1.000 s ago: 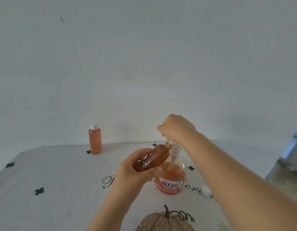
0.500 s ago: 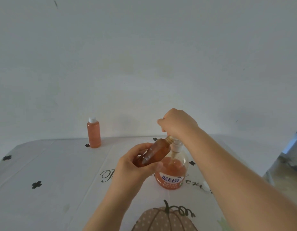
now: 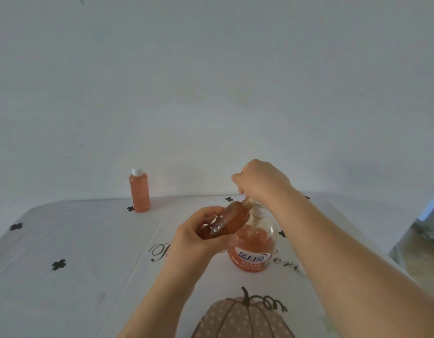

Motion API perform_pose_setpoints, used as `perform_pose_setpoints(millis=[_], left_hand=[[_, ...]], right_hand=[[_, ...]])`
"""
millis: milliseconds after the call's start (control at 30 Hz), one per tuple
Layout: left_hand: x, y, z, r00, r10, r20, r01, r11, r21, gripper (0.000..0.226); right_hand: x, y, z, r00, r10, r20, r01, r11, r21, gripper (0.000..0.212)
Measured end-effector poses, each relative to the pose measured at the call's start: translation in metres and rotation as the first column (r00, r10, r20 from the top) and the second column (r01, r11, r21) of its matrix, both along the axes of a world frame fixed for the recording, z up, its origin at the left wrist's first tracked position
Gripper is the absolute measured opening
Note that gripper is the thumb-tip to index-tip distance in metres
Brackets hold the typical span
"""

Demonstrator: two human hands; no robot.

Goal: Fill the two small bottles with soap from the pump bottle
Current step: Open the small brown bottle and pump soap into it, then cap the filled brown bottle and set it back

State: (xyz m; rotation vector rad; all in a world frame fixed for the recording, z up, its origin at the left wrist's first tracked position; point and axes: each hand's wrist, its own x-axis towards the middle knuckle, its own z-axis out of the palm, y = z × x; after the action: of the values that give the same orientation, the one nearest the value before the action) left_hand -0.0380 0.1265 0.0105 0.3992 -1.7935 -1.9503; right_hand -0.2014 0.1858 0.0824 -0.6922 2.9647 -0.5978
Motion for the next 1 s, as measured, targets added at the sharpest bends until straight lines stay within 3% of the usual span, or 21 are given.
perform_pose_setpoints(millis=[267, 500, 833, 1000], left_hand=[[-0.001, 0.001, -0.001, 1.0, -0.007, 0.006, 0.008, 0.999, -0.049, 0.04], [-0.001, 0.001, -0.003, 1.0, -0.006, 0.01, 0.007, 0.997, -0.078, 0.04], [0.001, -0.004, -0.006, 1.0, 0.014, 0.015, -0.012, 0.997, -0.072, 0.04], [0.003, -0.005, -0.005, 0.999, 0.047, 0.027, -0.044, 0.994, -0.1, 0.039]], right_hand=[[0.002, 0.002, 0.008, 0.999, 0.004, -0.047, -0.005, 1.0, -0.027, 0.025], [0.004, 0.006, 0.013, 0.996, -0.014, -0.093, -0.004, 0.982, -0.186, 0.034], [0.007, 0.014, 0.026, 0.998, -0.058, 0.04, 0.07, 0.89, -0.45, 0.031], [0.012, 0.024, 0.041, 0.997, -0.075, -0.002, 0.066, 0.885, -0.46, 0.028]])
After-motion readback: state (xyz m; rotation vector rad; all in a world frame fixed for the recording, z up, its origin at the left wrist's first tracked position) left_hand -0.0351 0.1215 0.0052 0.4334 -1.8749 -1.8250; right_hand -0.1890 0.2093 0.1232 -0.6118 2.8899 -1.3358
